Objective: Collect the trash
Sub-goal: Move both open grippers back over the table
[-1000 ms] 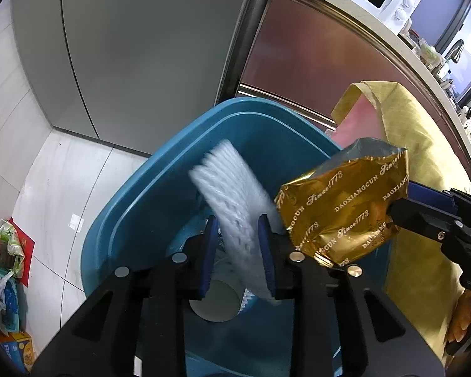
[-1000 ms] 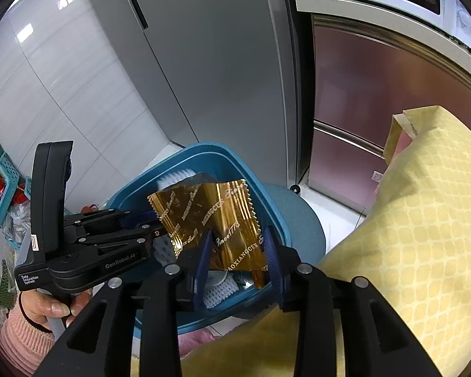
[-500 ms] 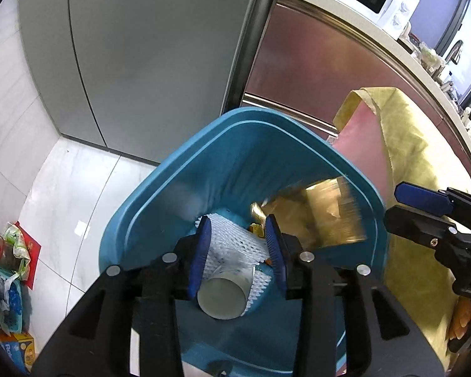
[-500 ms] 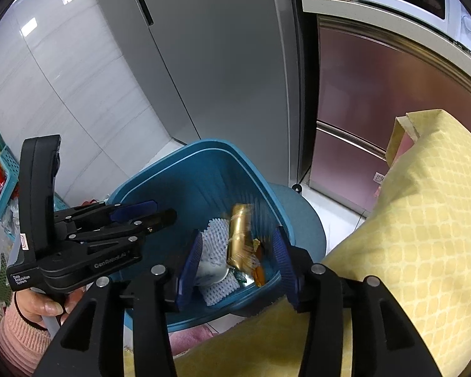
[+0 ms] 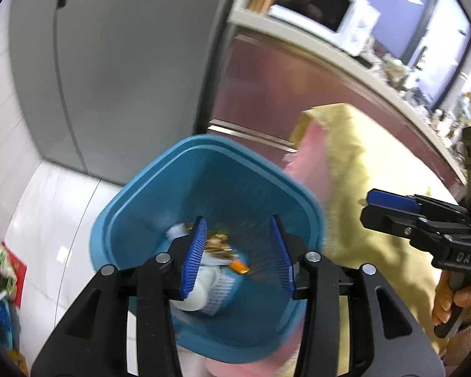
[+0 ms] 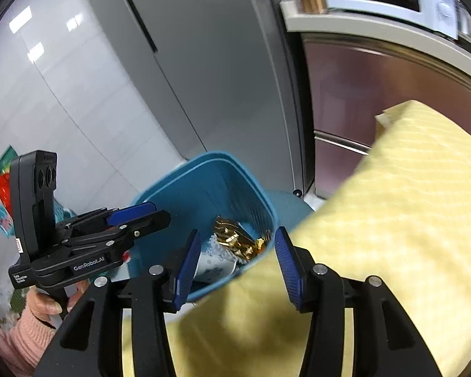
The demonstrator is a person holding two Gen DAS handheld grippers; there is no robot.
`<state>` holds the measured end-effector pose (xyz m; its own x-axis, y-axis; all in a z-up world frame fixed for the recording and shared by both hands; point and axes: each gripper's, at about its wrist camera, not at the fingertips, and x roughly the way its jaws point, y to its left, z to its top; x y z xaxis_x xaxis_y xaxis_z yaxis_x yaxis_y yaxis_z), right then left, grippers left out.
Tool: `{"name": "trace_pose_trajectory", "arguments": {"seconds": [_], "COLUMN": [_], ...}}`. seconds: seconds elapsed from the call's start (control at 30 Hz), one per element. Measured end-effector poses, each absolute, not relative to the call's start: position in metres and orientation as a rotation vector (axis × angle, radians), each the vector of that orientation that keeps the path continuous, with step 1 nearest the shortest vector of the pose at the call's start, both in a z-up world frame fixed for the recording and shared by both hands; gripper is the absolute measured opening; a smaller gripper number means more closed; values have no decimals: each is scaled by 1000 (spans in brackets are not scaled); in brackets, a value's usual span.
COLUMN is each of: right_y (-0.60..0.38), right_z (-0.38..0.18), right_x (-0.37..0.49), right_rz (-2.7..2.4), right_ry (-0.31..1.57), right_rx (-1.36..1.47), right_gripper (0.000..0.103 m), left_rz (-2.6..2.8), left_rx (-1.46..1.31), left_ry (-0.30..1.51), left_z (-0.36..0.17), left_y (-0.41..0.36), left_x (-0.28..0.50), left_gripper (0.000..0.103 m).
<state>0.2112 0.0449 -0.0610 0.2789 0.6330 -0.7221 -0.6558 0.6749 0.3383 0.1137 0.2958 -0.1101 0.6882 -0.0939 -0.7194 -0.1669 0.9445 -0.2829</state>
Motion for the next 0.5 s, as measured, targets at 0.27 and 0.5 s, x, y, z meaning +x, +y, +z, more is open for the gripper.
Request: {"name": "trace_pose_trajectory", "arguments": {"seconds": [0.27, 0.5], "right_y": [-46, -129], "right_z": [-38, -29], "right_x": [198, 177], "right_rz": [778, 640], "right_ry": [869, 814], "right_rx": [91, 168], "right_gripper": [48, 48], "left_rz": [-152, -334], "left_rx": [-283, -246], "left_ry": [728, 718], "left_z": [-77, -68], "left_y": [232, 159], "left_x": [105, 103], "left_gripper": [46, 48]}}
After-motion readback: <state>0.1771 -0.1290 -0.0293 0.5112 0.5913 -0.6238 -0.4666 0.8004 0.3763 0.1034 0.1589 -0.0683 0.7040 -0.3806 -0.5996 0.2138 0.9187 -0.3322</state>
